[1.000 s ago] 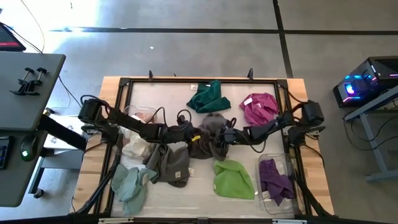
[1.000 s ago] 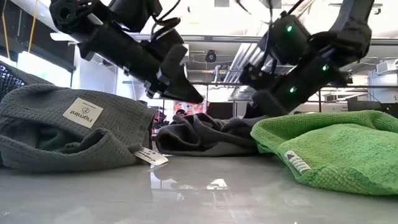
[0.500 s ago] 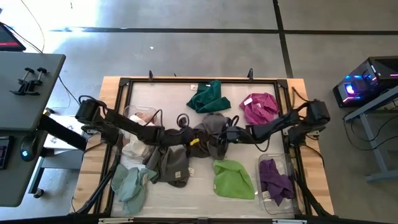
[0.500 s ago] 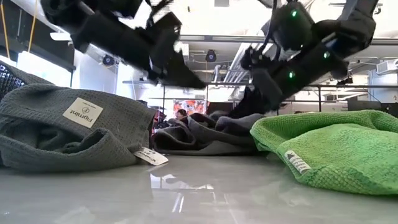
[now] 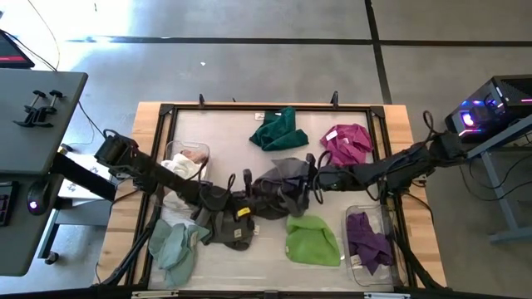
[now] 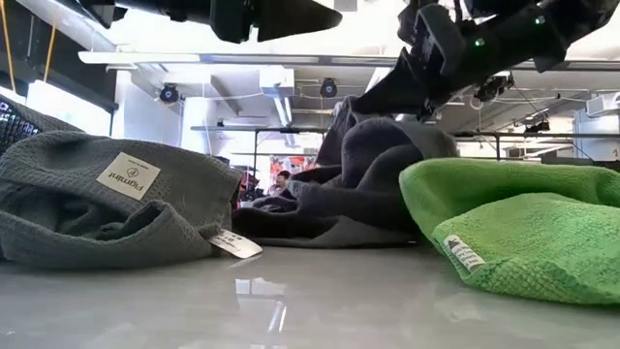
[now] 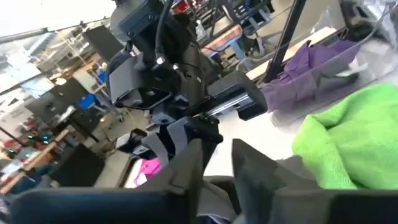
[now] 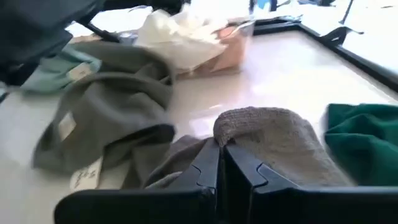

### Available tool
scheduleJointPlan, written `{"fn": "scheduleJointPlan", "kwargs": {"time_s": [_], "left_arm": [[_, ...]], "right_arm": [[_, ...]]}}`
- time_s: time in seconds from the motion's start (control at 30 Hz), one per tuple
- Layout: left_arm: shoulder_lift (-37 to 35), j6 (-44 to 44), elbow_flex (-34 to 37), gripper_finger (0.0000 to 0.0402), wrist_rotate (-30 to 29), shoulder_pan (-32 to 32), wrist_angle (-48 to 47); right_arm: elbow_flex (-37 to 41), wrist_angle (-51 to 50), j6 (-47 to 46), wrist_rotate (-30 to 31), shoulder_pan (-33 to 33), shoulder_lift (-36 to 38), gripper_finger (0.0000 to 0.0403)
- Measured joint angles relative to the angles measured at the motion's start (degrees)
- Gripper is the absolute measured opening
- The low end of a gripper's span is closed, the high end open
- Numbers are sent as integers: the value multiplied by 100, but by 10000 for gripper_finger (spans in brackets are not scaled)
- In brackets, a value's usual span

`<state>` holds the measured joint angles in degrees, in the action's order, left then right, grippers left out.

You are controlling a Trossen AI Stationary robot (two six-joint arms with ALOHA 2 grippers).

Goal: Sort towels by color in basket
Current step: Put the gray towel into the right transparent bin

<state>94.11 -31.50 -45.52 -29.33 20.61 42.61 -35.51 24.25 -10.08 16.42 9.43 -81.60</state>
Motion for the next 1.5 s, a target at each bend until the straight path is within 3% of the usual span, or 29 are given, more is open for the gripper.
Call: {"fn": "scheduleJointPlan", "kwargs": {"time_s": [0.13,0.27,0.4,0.47,0.57,0.67,0.83,1.0,1.17,1.33,1.5], "left_arm": [[15,505,-4,136,125,-148,-256],[17,971,-2,182,341,-312,-480],[17,1302,-2,210,322,-468,-531],[17,1560,-2,215,311,-601,-525],[17,2054,-2,215,300,-845,-645],[19,2655,-2,211,369,-1096,-985],[23,3624,-2,197,530,-1435,-1894],[29,4133,1,176,980,-1572,-2640],[32,4412,158,159,997,-1535,-2783],[32,4644,260,146,1004,-1528,-2782],[203,4640,263,133,1339,-1537,-2584]], "right_arm": [[0,41,179,-198,-2,-272,31],[0,-60,395,-325,-4,-421,94],[0,-423,599,-461,98,-95,158],[0,-660,592,-191,200,142,175],[-2,-1050,615,176,382,513,181],[-4,-1618,932,103,566,737,181],[-2,-2556,1217,60,702,619,181],[-2,-2814,1189,-134,695,406,187],[-2,-2832,1378,-433,697,369,241],[-2,-2953,2295,-365,695,366,306],[-2,-2930,3170,0,545,344,325]]}}
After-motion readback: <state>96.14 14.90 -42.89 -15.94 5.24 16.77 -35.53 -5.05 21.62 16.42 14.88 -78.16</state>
